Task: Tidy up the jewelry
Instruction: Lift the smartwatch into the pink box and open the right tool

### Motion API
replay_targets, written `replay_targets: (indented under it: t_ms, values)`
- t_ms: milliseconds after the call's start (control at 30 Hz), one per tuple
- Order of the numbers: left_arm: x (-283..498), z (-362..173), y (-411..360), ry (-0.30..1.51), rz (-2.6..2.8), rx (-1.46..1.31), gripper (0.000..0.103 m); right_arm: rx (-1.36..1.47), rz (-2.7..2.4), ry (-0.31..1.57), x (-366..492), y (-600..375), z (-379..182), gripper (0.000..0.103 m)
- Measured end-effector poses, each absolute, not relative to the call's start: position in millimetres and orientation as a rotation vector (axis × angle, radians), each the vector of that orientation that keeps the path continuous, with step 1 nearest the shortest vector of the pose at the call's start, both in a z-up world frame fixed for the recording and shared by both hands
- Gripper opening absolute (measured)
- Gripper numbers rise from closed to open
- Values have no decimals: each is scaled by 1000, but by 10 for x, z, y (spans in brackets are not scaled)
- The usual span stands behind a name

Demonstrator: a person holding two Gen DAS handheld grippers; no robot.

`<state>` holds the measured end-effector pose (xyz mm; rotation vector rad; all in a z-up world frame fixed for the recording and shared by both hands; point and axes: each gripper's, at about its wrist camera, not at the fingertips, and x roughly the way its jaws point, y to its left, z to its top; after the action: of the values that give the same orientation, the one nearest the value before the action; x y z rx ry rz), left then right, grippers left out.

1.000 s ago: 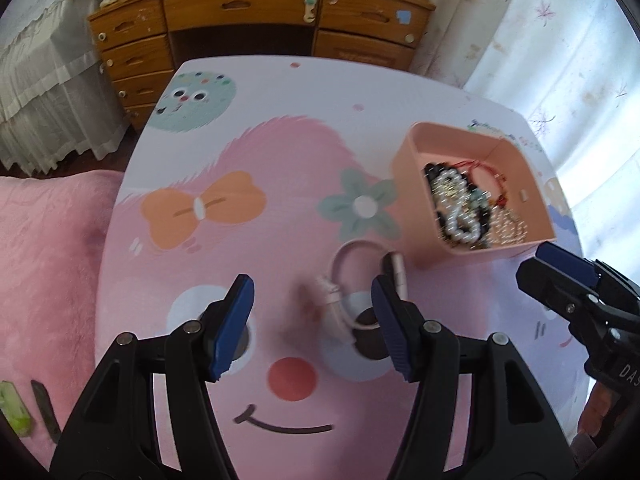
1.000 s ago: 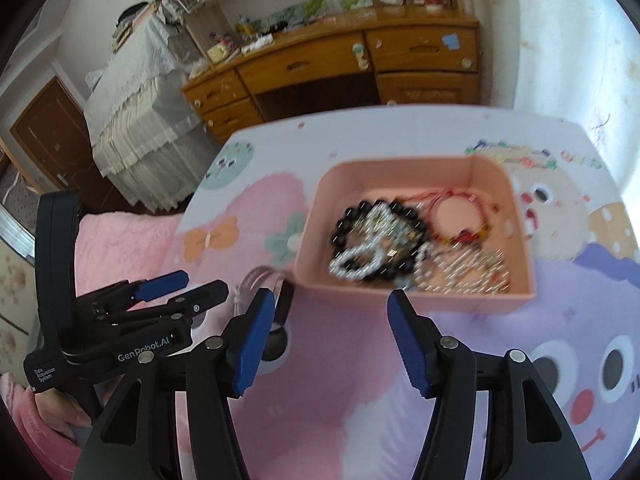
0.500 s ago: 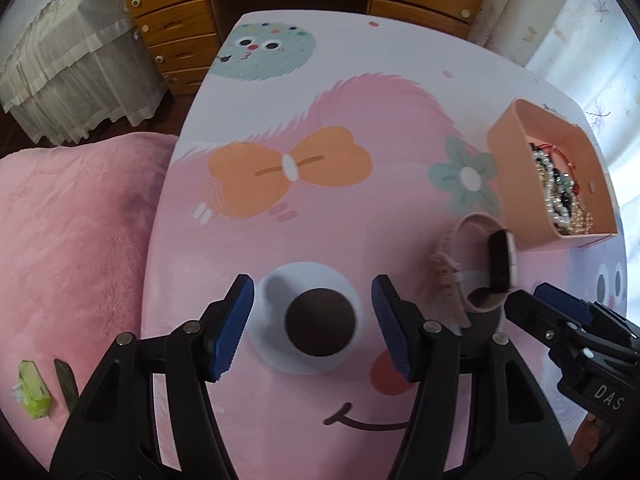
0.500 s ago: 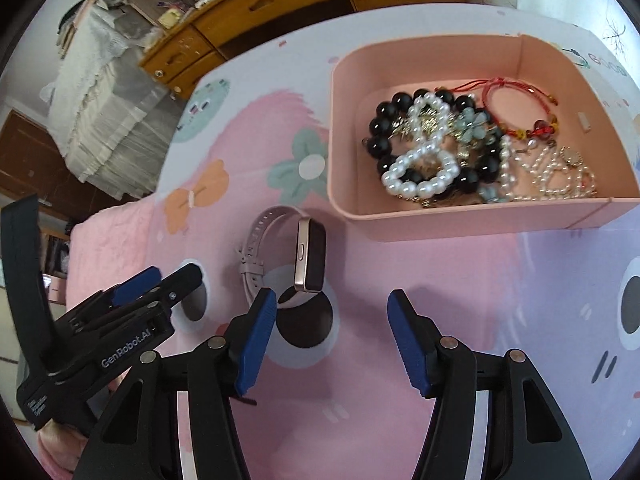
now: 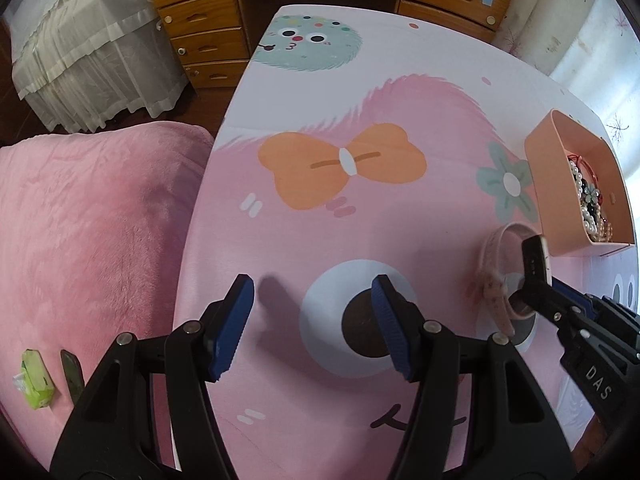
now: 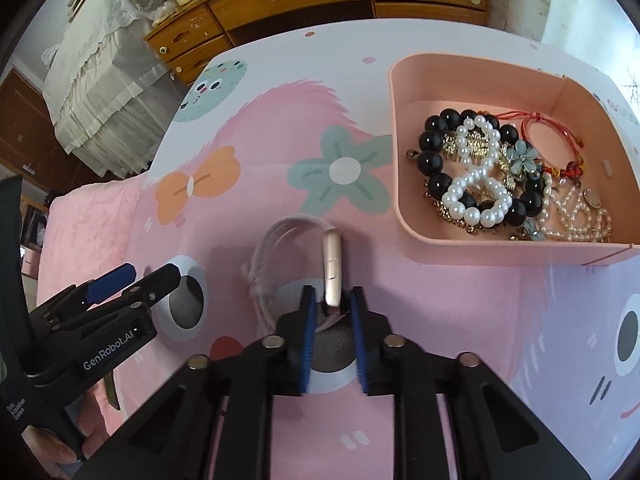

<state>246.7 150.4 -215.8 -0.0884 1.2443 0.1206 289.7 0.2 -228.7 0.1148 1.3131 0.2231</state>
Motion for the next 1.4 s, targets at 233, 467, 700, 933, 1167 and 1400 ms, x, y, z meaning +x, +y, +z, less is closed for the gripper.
replay_targets:
  t_ms: [233, 467, 700, 933, 1167, 1400]
  values:
    - [2432, -2136, 1480, 1237, 128, -73, 58, 123, 277, 1267, 2848, -57, -2147, 10]
    - [2412, -2078, 1392, 1226, 109, -59, 58, 90, 311, 1109, 2748, -231, -1772, 10]
    - [2381, -1998, 1257, 1191, 50, -55, 58, 52, 191, 926, 2754, -629, -1420, 10]
    - [2231, -1893, 1146, 1154, -73, -44, 58, -6, -38, 924, 2782, -1219, -1401, 10]
    - [1917, -1633, 1081, 1090, -75, -36, 58, -40, -52, 930, 2684, -1616, -1396, 37]
    - [1364, -1274, 952, 1069, 4, -139, 58, 12, -2, 944, 1739, -1723, -1119, 82]
